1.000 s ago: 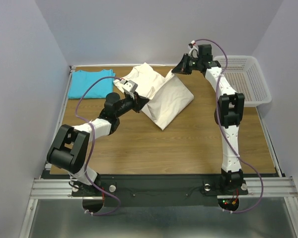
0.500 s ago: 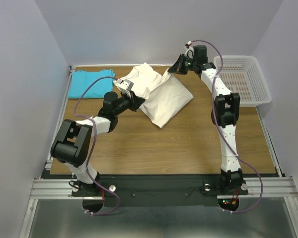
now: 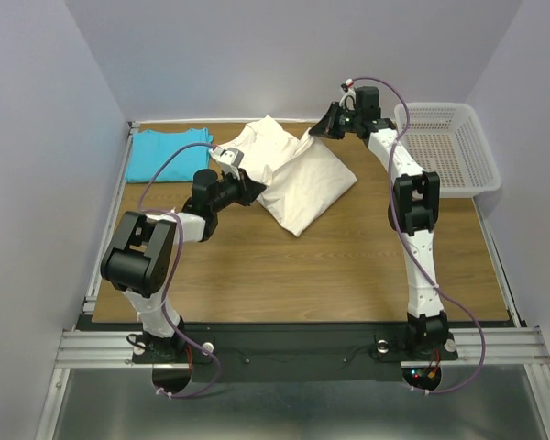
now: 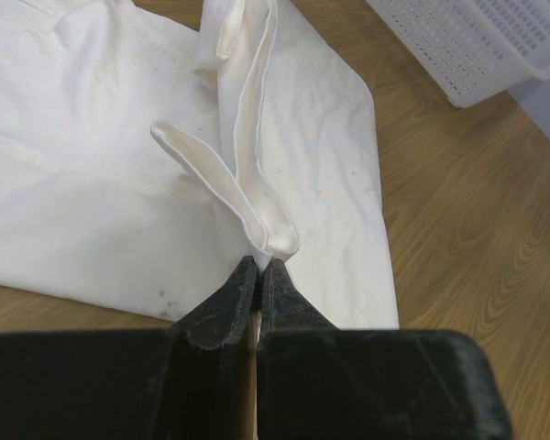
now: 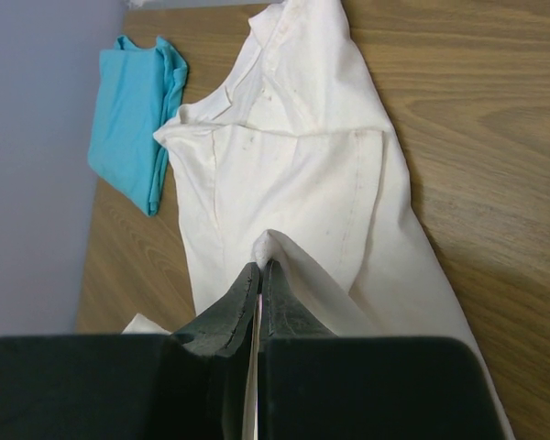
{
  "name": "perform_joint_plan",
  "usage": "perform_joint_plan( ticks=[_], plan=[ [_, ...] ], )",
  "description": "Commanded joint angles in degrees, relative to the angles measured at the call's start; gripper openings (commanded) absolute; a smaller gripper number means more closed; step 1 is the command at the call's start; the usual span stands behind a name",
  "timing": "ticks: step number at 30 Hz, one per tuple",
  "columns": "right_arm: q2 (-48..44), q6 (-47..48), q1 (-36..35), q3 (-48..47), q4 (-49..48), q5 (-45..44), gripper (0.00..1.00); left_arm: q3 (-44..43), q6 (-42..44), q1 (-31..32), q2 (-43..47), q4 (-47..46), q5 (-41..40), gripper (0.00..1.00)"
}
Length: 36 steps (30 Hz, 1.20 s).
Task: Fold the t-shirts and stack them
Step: Fold the tshirt
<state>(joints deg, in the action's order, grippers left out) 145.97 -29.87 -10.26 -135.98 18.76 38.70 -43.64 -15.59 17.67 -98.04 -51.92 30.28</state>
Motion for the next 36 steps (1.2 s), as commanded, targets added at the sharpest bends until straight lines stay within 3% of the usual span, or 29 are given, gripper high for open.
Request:
perform_joint_plan(
  ticks=[1,36],
  plan=[
    [0.19,-0.45,-0.64,-2.71,-4.61,-1.08,0.01,-2.68,-0.75,-0.62,-0.4,-3.63,1.27,0.0],
    [0.19,-0.37,-0.64,-1.39,-5.84,-2.93,0.01,-7.43,-4.62,-4.14,-6.99,-5.12,3.65,0.0]
  ],
)
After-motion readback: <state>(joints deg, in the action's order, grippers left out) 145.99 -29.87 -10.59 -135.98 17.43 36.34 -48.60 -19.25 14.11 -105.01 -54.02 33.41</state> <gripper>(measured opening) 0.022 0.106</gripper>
